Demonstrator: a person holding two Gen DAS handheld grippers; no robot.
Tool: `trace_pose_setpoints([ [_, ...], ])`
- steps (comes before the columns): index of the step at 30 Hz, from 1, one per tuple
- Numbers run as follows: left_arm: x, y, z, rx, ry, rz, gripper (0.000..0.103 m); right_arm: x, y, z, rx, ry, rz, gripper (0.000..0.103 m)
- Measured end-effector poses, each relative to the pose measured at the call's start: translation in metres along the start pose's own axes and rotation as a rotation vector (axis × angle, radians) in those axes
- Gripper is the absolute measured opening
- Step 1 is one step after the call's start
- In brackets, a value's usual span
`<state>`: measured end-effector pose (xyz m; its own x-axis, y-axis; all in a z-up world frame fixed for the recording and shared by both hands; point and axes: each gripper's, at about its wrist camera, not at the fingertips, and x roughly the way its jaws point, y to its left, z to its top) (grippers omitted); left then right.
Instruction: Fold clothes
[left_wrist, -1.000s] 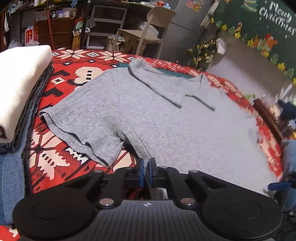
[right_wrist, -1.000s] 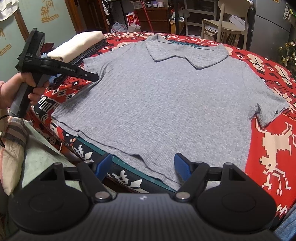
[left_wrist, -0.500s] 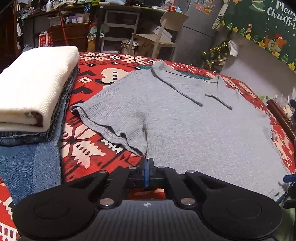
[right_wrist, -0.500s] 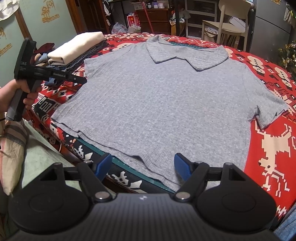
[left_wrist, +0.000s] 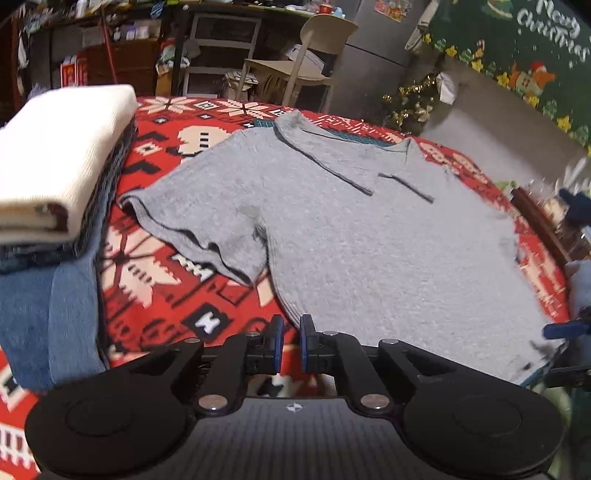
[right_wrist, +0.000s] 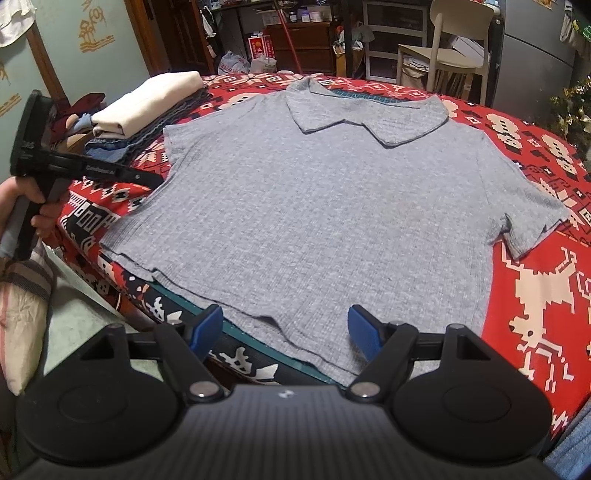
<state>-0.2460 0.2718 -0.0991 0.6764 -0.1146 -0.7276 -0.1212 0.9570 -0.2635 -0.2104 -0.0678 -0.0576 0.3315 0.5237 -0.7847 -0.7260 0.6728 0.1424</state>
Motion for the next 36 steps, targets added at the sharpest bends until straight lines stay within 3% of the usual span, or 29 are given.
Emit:
trace_pose_setpoints([
  [10,-0.021,-0.004,-0.01,-0.059,0.002,-0.018,0.011,0.002,0.001,0.0,-0.025,0.028,-0.058,0.078],
  [12,-0.029,-0.012,-0.013,-0.007,0.001,-0.02,0.025,0.005,0.004,0.0,-0.052,0.053,-0.074,0.076],
  [15,-0.04,-0.037,-0.021,0.138,0.012,-0.046,0.026,0.008,0.012,-0.001,-0.092,0.09,-0.052,0.066],
  [20,-0.048,-0.096,-0.043,0.445,0.032,-0.118,0.029,0.01,0.035,-0.004,-0.22,0.13,-0.022,0.066],
  [25,-0.036,-0.151,-0.065,0.687,0.035,-0.178,0.033,0.01,0.049,-0.007,-0.28,0.145,0.003,0.066],
  [28,-0.028,-0.167,-0.067,0.74,0.025,-0.194,0.033,0.011,0.055,-0.008,-0.304,0.151,0.011,0.066],
  [36,-0.018,-0.176,-0.075,0.804,-0.006,-0.156,0.033,0.015,0.062,-0.01,-0.35,0.162,0.008,0.066],
])
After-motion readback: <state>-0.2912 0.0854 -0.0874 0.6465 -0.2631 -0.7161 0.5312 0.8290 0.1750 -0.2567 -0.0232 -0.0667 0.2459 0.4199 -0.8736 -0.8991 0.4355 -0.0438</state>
